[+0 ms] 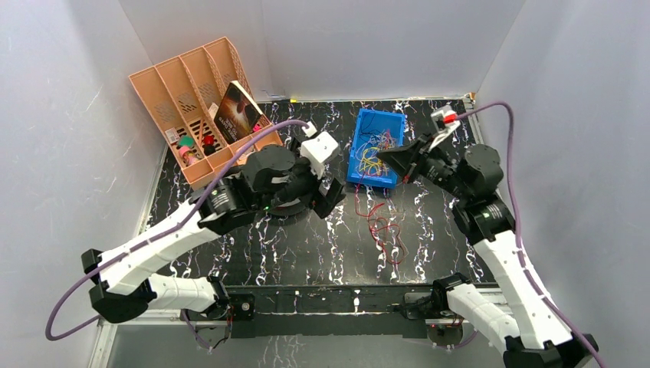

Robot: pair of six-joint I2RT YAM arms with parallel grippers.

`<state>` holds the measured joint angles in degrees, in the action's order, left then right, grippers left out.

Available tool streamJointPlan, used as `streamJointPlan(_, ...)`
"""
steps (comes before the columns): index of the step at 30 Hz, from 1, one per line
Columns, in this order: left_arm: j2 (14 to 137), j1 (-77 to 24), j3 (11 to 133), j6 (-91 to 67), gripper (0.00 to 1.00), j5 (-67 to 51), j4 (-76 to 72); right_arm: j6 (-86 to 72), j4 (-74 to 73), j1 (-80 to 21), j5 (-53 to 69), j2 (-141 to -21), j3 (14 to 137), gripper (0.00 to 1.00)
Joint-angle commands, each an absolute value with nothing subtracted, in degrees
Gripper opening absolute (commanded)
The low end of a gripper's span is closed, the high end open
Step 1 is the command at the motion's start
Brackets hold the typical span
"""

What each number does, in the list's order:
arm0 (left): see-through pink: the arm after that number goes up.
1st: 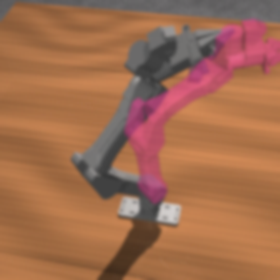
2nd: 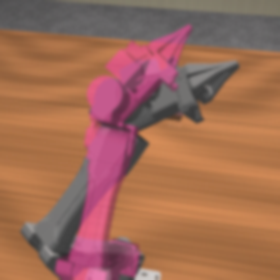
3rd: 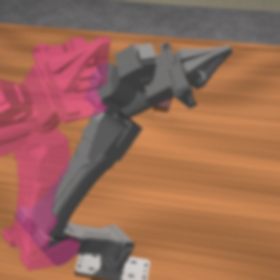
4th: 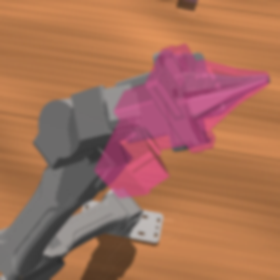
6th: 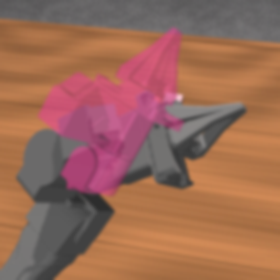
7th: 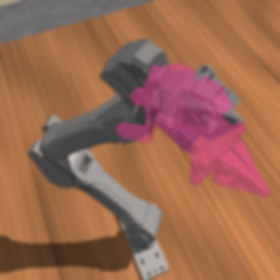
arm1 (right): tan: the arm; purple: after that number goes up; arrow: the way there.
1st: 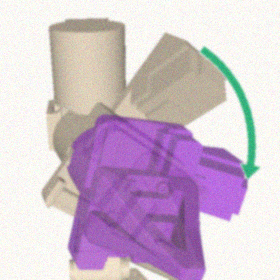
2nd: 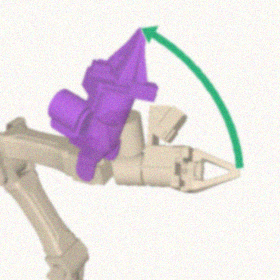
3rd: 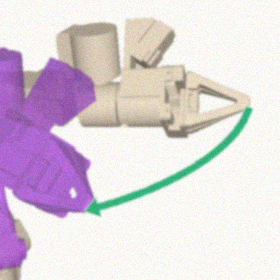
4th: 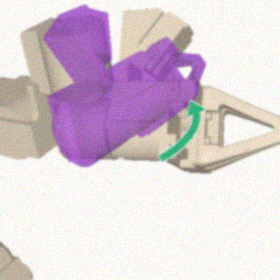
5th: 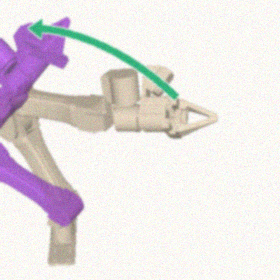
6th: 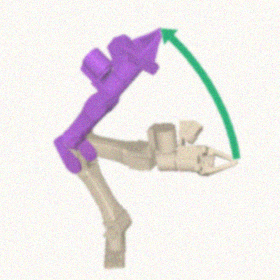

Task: Wrap the cables

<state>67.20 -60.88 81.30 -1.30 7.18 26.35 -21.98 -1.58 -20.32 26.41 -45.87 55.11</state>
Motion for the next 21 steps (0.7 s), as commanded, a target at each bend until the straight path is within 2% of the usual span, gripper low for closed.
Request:
streamJointPlan(1, 69.75, -57.56, 82.22, -2.19, 0.92, 5.45, 33.58, -22.08, -1.8, -20.21, 32.32, -48.81, 54.05, 0.0)
streamJointPlan(3, 70.0, -52.98, 80.44, -3.51, 0.94, 0.79, 32.47, -21.91, -1.94, -20.3, 33.59, -50.69, 53.32, 0.0)
streamJointPlan(5, 70.09, -45.73, 78.37, -5.95, 0.98, -7.54, 31.27, -21.86, -1.98, -20.38, 34.55, -52.4, 52.75, 0.0)
streamJointPlan(7, 69.7, -39.79, 76.11, -8.05, 0.98, -16.06, 29.24, -21.31, -2.02, -21.01, 34.59, -53.72, 52.21, 0.0)
streamJointPlan(12, 69.4, -36.9, 71.39, -9.21, 0.98, -21.93, 25.93, -18.3, -1.85, -26.01, 31.64, -56.69, 51.05, 0.0)
streamJointPlan(17, 69.09, -32.8, 68.73, -9.53, 0.98, -25.38, 23.82, -10.84, -5.72, -36.87, 20.65, -62.09, 53.45, 0.0)
streamJointPlan(21, 68.66, -28.45, 66.09, -11.54, 0.98, -31.35, 20.29, -6.81, -5.98, -41.16, 16.0, -65.23, 54.2, 0.0)
